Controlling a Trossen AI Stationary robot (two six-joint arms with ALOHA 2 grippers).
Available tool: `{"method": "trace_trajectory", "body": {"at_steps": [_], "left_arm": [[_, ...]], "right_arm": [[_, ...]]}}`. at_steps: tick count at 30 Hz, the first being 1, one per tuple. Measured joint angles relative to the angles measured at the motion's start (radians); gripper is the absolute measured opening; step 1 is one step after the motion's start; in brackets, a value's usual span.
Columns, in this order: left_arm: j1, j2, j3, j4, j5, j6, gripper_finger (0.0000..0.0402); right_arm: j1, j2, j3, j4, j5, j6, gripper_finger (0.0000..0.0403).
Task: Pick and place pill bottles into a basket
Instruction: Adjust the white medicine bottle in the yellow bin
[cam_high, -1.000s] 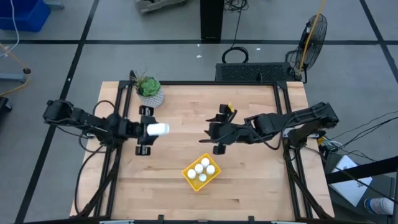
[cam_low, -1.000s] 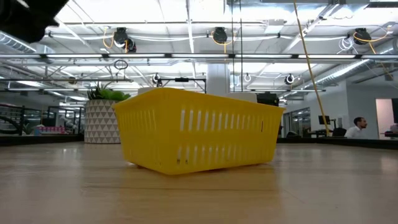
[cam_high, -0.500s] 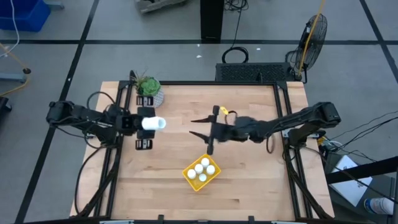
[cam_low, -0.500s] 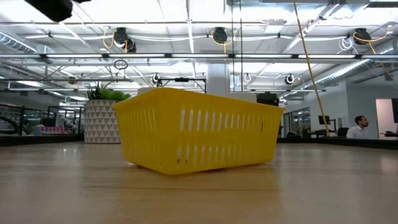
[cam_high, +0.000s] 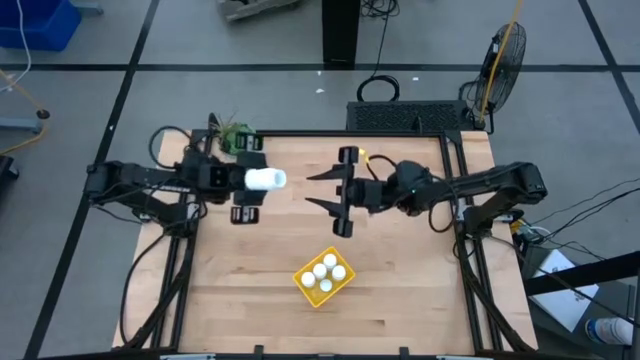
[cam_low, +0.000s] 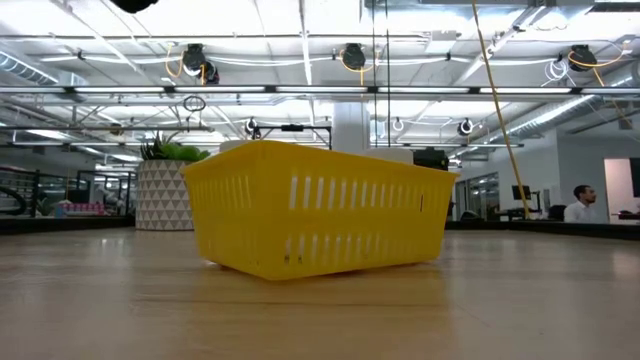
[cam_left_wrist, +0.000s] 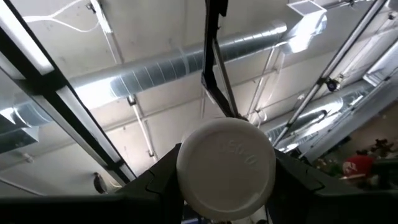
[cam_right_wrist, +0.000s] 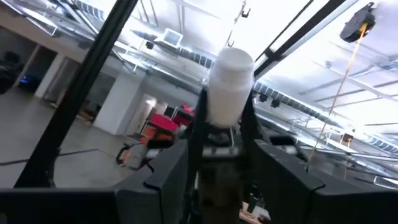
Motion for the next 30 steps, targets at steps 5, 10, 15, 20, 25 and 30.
{"method": "trace_trajectory", "body": {"at_steps": [5, 10, 15, 20, 25, 30], "left_arm": [[0.019, 0.051, 0.051, -0.016, 0.022, -0.028, 0.0173], [0.039, 0.049, 0.056, -0.007, 0.064, -0.056, 0.0173], [0.064, 0.052, 0.048, -0.015, 0.112, -0.106, 0.0173], [0.084, 0.044, 0.047, -0.016, 0.192, -0.159, 0.0173], [0.087, 0.043, 0.047, -0.026, 0.209, -0.166, 0.0173], [0.089, 0.043, 0.047, -0.068, 0.208, -0.165, 0.0173]], "right_arm": [[-0.012, 0.000, 0.091, -0.105, -0.031, -0.002, 0.0171], [-0.013, 0.001, 0.106, -0.139, -0.049, -0.035, 0.0171], [-0.021, 0.002, 0.167, -0.332, -0.034, -0.063, 0.0178], [-0.026, 0.001, 0.175, -0.365, -0.051, -0.074, 0.0222], [-0.021, 0.001, 0.221, -0.344, -0.052, -0.078, 0.0260], [-0.009, 0.025, 0.277, -0.375, -0.054, -0.074, 0.0271]]}}
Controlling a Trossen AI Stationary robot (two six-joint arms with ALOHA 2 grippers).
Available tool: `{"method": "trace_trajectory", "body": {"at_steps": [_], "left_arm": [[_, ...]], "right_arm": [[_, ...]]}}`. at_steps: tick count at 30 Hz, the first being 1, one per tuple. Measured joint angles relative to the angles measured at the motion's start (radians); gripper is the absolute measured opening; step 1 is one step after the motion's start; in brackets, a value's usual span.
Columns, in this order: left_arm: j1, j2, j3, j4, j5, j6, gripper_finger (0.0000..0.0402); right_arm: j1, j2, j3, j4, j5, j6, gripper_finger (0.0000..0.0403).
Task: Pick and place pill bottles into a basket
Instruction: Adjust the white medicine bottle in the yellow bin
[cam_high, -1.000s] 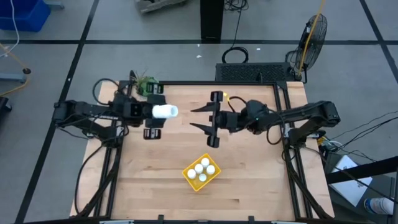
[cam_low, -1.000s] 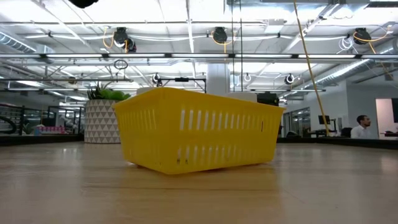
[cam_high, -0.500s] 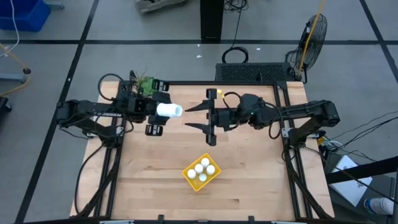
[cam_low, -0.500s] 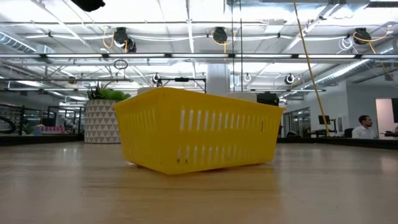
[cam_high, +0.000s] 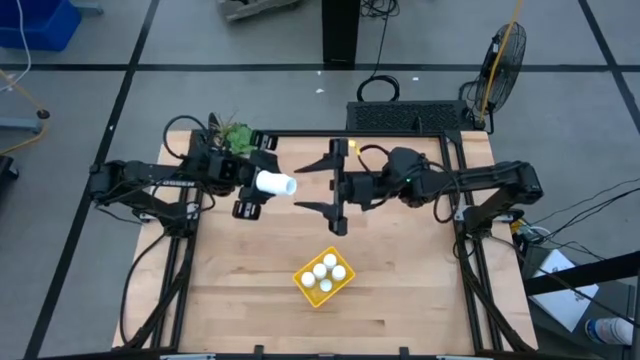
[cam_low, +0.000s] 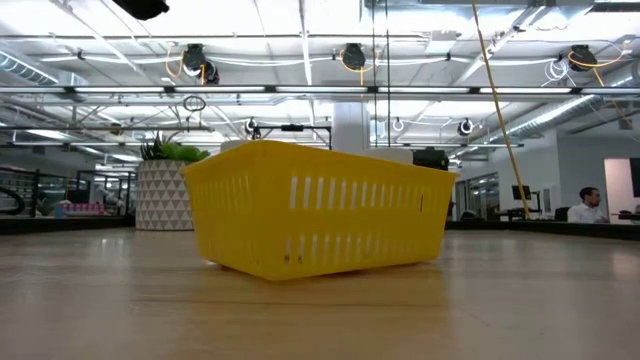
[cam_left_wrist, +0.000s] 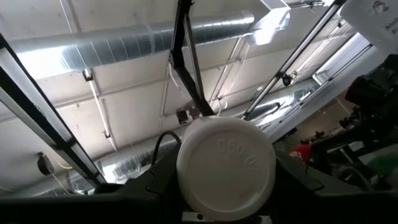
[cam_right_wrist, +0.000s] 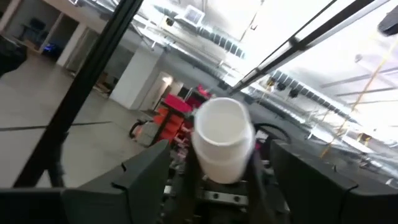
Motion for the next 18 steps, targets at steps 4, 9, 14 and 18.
{"method": "trace_trajectory", "body": {"at_steps": [4, 9, 14, 18], "left_arm": [[0.002, 0.000, 0.000, 0.004, -0.003, -0.012, 0.0173], [0.002, 0.000, 0.000, -0.003, -0.006, -0.014, 0.0173], [0.002, 0.000, -0.001, -0.016, -0.011, -0.010, 0.0173], [0.002, 0.000, -0.001, -0.042, -0.014, -0.006, 0.0173]], "right_arm": [[-0.001, 0.026, 0.025, 0.000, -0.016, 0.025, 0.0268], [-0.001, 0.057, 0.055, -0.010, -0.022, 0.026, 0.0266], [-0.001, 0.075, 0.103, -0.045, -0.026, 0.024, 0.0266], [-0.001, 0.075, 0.110, -0.054, -0.026, 0.023, 0.0265]]}}
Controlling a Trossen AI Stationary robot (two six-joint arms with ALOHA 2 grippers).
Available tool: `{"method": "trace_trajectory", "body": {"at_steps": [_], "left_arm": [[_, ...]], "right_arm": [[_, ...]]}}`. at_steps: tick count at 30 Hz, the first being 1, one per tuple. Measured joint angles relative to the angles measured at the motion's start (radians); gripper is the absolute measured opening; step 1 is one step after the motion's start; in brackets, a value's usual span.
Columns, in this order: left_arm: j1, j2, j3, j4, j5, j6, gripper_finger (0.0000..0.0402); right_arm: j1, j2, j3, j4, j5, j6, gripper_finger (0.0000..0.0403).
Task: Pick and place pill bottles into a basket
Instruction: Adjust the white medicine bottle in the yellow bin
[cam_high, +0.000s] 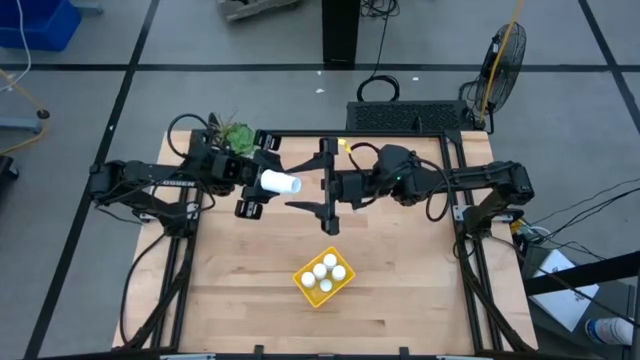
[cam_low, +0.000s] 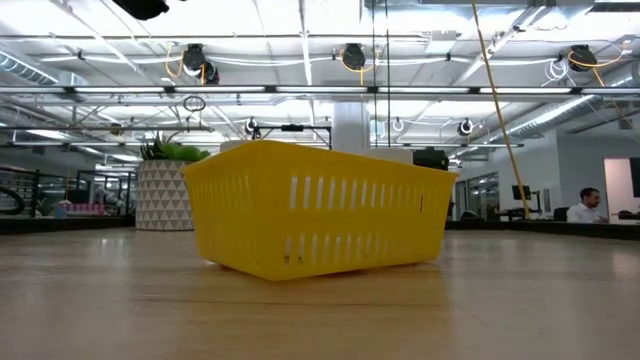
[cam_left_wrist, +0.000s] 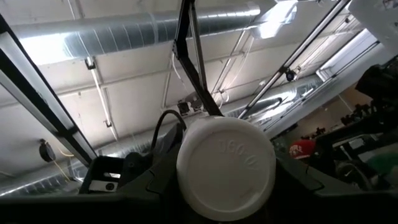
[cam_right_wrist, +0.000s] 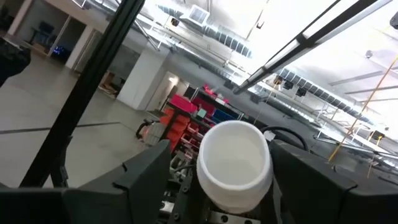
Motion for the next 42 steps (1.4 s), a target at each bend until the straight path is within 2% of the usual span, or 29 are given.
{"method": "trace_trajectory", "body": {"at_steps": [8, 11, 14, 18, 26, 32, 34, 39, 42], "left_arm": [[0.000, 0.000, 0.000, -0.008, -0.004, 0.005, 0.0173], [0.000, 0.000, 0.000, -0.013, -0.006, 0.005, 0.0173], [-0.001, 0.000, 0.000, -0.019, -0.008, 0.005, 0.0173], [-0.001, 0.000, 0.000, -0.021, -0.002, 0.005, 0.0173], [0.000, -0.002, 0.000, -0.041, 0.006, -0.001, 0.0172], [0.001, -0.002, 0.000, -0.048, -0.005, -0.061, 0.0172], [0.006, -0.002, 0.000, -0.054, -0.018, -0.112, 0.0203], [0.043, -0.008, 0.000, -0.084, -0.057, -0.208, 0.0333], [0.069, -0.008, 0.000, -0.084, -0.066, -0.258, 0.0381]], "right_arm": [[0.000, 0.000, 0.000, -0.006, 0.000, 0.007, 0.0264], [-0.001, 0.000, 0.000, -0.006, 0.000, 0.007, 0.0252], [-0.002, 0.000, 0.000, -0.007, 0.002, 0.007, 0.0218], [-0.003, 0.000, 0.001, -0.017, 0.002, 0.001, 0.0151], [-0.002, -0.002, 0.001, -0.033, 0.001, -0.047, 0.0151], [-0.001, -0.014, 0.001, -0.073, 0.029, -0.103, 0.0151], [0.003, -0.038, 0.001, -0.123, 0.062, -0.152, 0.0151], [0.022, -0.119, -0.001, -0.260, 0.135, -0.208, 0.0151], [0.043, -0.169, 0.000, -0.319, 0.177, -0.224, 0.0151]]}}
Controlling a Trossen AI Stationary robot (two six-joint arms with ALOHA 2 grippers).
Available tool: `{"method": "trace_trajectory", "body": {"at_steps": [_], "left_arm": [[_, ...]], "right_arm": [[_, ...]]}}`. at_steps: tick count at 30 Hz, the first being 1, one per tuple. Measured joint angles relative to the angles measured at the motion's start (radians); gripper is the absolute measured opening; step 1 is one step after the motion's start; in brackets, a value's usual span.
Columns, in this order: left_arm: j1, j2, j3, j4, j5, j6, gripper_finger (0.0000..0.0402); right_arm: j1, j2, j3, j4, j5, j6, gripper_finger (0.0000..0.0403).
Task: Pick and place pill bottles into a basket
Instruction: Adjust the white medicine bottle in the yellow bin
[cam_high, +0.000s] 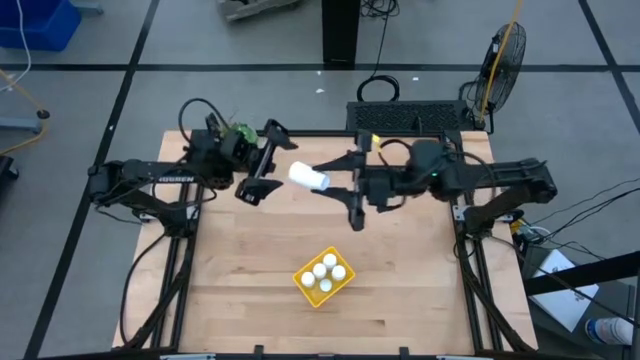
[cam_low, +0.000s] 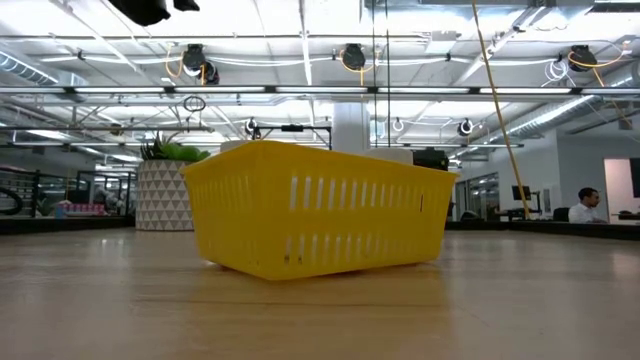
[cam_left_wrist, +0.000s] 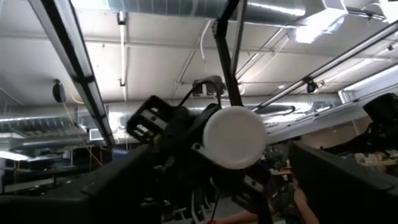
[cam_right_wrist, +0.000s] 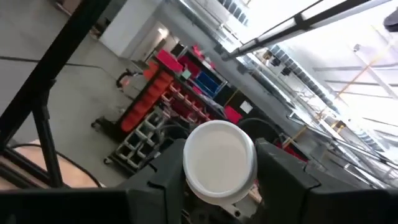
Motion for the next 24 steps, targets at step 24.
{"method": "trace_trajectory", "body": {"at_steps": [24], "left_arm": [[0.209, 0.000, 0.000, -0.203, 0.028, -0.131, 0.0360]], "right_arm": [[0.252, -0.010, -0.066, -0.646, 0.246, 0.459, 0.0151]]}}
